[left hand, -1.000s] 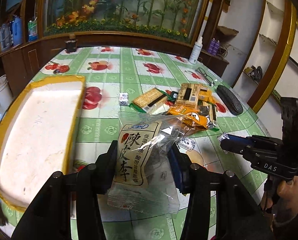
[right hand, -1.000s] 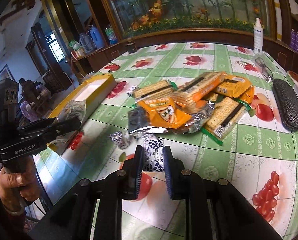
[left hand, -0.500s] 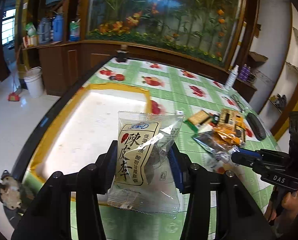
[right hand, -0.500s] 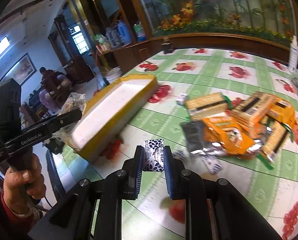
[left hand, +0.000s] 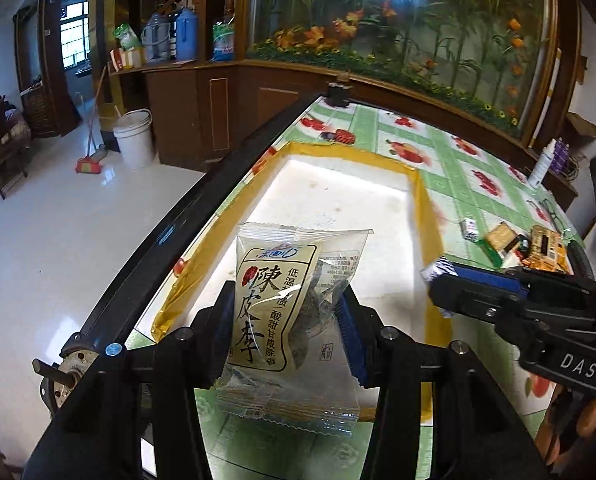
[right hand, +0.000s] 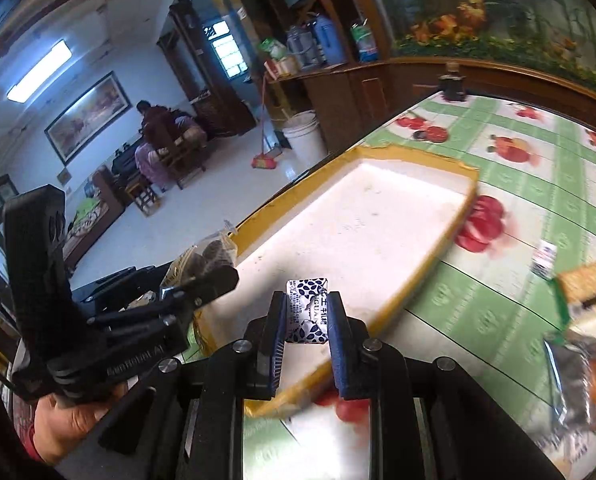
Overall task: Organize snacks
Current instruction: 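Carry both items over the yellow-rimmed tray and open the left tool to drop the bag, then open the right tool to drop the candy into the tray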
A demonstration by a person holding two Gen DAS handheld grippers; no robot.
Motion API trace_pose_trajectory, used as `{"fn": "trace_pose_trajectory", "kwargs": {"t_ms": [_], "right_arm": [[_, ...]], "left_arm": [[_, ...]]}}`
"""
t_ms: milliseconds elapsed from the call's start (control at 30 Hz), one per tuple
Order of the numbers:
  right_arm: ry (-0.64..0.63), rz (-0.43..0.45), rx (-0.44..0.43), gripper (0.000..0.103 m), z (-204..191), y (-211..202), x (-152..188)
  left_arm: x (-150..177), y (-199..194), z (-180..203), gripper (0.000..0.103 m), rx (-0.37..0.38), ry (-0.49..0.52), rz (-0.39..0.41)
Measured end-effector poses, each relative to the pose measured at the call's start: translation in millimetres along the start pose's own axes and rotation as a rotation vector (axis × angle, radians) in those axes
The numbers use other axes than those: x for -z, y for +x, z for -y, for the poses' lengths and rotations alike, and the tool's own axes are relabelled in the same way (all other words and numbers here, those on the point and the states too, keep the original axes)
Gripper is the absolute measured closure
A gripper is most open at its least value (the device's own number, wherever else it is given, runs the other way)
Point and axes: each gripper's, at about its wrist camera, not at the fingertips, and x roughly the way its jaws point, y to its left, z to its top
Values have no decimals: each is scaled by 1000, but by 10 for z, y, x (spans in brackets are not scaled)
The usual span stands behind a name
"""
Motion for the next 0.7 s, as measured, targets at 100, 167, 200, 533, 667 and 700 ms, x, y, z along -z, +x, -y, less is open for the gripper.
{"fn": "trace_pose_trajectory", "kwargs": {"t_ms": [100, 167, 200, 533, 667, 700], "right_arm": [[-22, -44, 18, 84, -48, 256, -57], [-19, -64, 30, 83, -43, 372, -70], [-18, -71, 34, 83, -42, 409, -71], [-31, -72, 99, 68, 22, 429, -58], [-10, -29, 121, 68, 134, 154, -18], [-5, -17, 130, 67, 169, 63, 10]], "left_arm": [[-13, 63, -24, 57, -30, 9, -5], [-22, 106, -35, 56, -45, 13, -9], [-26, 126, -46, 56, -50, 13, -12], [-73, -13, -157, 25, -68, -29, 33], [-93, -129, -92, 25, -68, -10, 59], [-95, -153, -56, 25, -63, 0, 64]]}}
